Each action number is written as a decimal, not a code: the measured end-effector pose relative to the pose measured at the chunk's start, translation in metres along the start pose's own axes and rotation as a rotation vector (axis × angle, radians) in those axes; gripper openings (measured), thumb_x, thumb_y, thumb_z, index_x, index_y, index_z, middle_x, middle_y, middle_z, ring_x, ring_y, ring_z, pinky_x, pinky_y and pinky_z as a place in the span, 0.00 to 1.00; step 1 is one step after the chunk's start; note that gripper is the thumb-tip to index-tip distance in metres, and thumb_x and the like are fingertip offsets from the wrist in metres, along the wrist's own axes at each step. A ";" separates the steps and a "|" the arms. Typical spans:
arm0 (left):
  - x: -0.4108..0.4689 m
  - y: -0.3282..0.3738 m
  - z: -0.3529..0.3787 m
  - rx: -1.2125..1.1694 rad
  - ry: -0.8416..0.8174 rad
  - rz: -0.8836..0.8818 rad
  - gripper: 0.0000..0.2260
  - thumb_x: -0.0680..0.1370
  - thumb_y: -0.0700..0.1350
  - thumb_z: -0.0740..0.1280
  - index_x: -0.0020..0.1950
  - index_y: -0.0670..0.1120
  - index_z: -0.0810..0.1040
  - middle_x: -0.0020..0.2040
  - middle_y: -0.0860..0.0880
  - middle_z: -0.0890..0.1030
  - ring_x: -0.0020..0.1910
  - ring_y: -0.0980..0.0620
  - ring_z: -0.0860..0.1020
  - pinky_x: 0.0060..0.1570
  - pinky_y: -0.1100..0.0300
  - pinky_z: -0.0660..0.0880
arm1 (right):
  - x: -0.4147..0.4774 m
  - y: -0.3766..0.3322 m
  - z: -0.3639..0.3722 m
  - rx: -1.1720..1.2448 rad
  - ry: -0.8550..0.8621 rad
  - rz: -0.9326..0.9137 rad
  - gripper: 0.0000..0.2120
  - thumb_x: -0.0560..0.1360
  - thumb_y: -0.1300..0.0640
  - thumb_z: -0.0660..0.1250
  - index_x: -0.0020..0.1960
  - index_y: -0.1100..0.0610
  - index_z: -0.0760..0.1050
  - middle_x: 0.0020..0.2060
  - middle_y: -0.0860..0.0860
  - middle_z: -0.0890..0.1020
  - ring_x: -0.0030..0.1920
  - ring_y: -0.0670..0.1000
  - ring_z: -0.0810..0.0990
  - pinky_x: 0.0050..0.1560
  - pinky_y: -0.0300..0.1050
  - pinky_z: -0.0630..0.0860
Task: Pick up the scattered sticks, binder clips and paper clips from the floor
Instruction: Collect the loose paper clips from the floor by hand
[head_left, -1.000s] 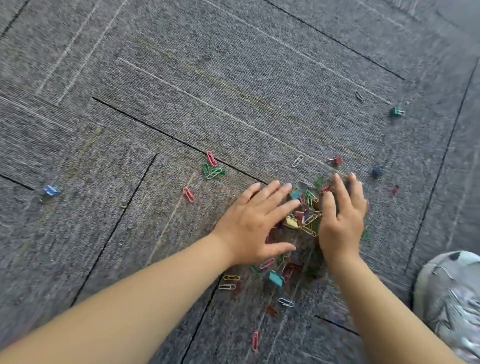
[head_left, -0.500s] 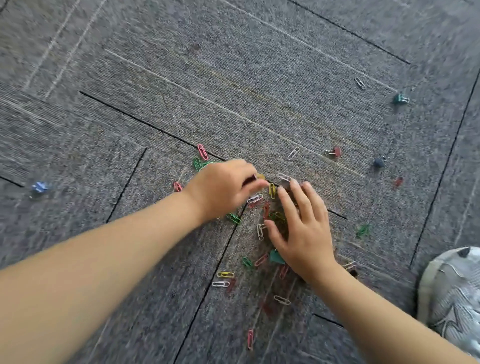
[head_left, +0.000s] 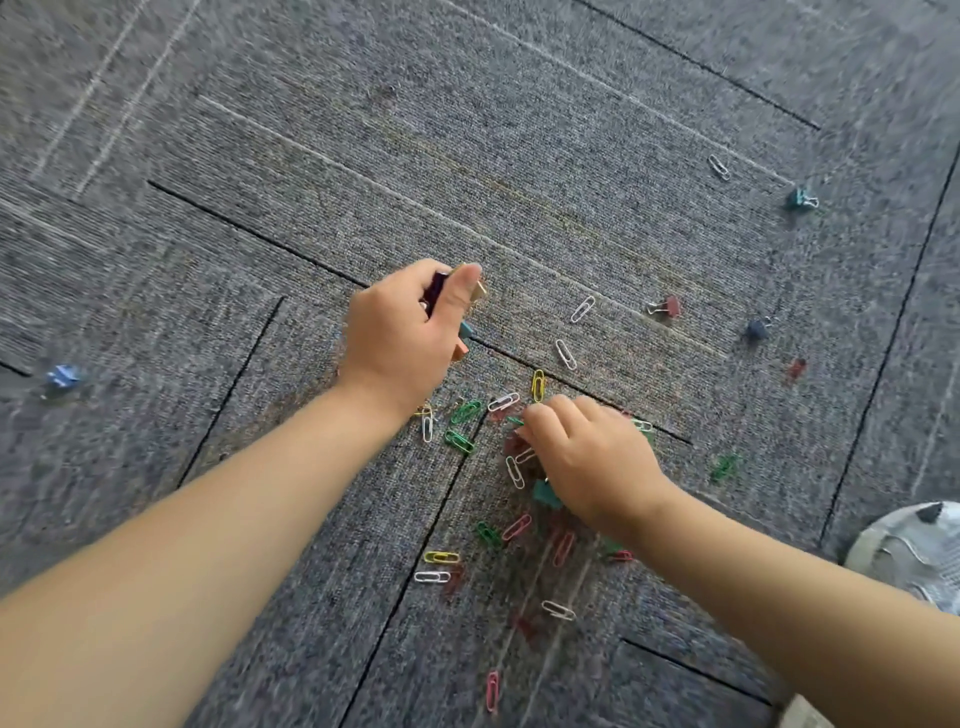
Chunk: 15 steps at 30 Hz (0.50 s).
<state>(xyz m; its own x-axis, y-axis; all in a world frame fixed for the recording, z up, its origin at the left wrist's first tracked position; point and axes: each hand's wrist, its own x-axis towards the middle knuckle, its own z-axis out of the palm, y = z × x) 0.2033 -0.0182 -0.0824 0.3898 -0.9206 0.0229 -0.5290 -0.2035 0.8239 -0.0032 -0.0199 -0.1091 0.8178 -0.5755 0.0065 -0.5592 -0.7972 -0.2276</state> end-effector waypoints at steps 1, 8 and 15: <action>0.000 0.004 0.003 -0.025 0.019 -0.073 0.15 0.80 0.54 0.60 0.40 0.47 0.77 0.28 0.55 0.75 0.27 0.65 0.76 0.25 0.70 0.68 | 0.004 0.000 -0.003 0.005 -0.060 0.022 0.12 0.67 0.58 0.76 0.42 0.59 0.73 0.32 0.53 0.76 0.28 0.56 0.75 0.23 0.44 0.69; 0.006 0.089 -0.008 -0.349 0.092 -0.546 0.19 0.79 0.60 0.60 0.36 0.49 0.76 0.27 0.53 0.76 0.26 0.51 0.76 0.26 0.57 0.71 | 0.033 -0.012 -0.080 0.258 -0.417 0.393 0.04 0.79 0.62 0.55 0.46 0.59 0.66 0.43 0.57 0.78 0.42 0.60 0.78 0.39 0.51 0.72; 0.009 0.283 -0.074 -0.689 0.017 -0.729 0.17 0.80 0.56 0.61 0.38 0.45 0.74 0.24 0.52 0.70 0.20 0.55 0.66 0.19 0.66 0.58 | 0.026 -0.017 -0.271 0.886 0.061 1.059 0.17 0.81 0.52 0.55 0.35 0.56 0.67 0.29 0.51 0.70 0.33 0.53 0.69 0.36 0.45 0.64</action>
<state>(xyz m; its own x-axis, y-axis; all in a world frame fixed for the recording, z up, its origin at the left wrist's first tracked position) 0.1134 -0.0592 0.1927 0.4584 -0.6422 -0.6144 0.3930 -0.4736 0.7882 -0.0095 -0.0703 0.1590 0.0411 -0.8536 -0.5194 -0.6133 0.3888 -0.6876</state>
